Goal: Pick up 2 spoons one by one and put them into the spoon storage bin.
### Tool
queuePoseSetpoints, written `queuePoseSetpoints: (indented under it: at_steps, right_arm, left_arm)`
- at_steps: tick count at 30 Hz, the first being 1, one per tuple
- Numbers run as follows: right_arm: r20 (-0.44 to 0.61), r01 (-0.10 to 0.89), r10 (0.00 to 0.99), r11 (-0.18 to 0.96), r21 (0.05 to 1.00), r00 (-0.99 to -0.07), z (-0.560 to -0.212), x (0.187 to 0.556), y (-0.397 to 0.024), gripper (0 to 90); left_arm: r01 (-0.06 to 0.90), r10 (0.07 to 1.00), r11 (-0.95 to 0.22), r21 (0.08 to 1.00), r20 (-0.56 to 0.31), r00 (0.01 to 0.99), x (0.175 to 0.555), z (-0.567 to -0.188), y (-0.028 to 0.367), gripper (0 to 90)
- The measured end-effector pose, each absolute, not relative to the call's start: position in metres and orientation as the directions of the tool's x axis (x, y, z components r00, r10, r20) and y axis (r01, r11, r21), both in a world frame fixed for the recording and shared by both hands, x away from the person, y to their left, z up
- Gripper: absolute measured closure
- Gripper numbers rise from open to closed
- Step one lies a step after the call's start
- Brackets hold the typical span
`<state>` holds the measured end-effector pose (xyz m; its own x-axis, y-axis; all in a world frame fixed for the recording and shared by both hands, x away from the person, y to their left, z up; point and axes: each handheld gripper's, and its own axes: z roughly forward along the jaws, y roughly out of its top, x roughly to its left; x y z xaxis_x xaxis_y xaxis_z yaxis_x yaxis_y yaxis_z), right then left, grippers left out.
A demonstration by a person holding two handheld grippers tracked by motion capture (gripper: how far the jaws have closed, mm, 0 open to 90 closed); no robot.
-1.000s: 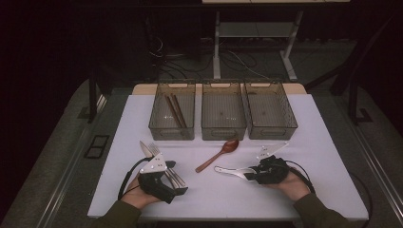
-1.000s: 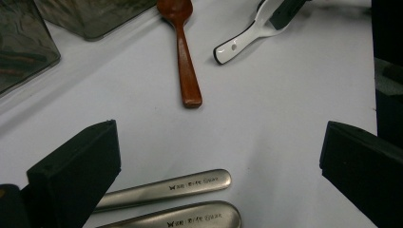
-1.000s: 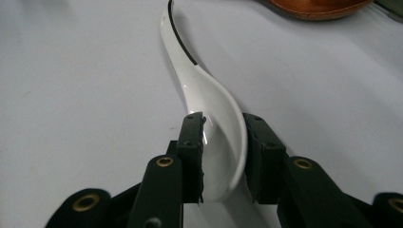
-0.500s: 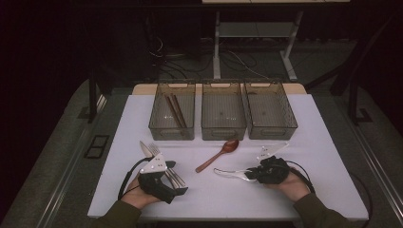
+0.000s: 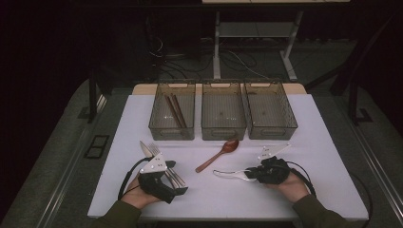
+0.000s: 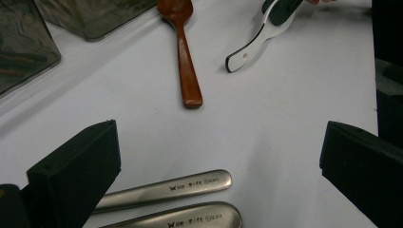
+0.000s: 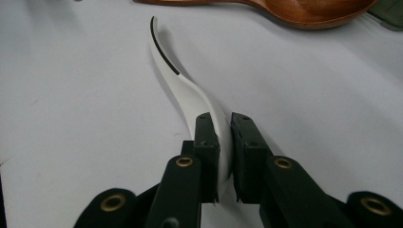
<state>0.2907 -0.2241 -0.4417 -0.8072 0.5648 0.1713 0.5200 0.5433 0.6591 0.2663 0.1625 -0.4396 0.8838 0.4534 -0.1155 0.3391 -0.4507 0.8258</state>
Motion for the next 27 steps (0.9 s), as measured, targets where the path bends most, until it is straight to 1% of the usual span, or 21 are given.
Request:
queuePoseSetpoints:
  at_steps: [11, 27]
  right_arm:
    - [0.157, 0.527, 0.609, 0.495, 0.691, -0.777, -0.433, 0.293, -0.234, 82.0]
    - [0.153, 0.509, 0.623, 0.446, 0.736, -0.767, -0.42, 0.297, -0.24, 82.0]
  left_arm:
    - [0.338, 0.452, -0.451, 0.826, -0.115, 0.884, 0.267, -0.439, 0.163, 0.0]
    - [0.338, 0.452, -0.455, 0.824, -0.114, 0.885, 0.266, -0.44, 0.163, 0.0]
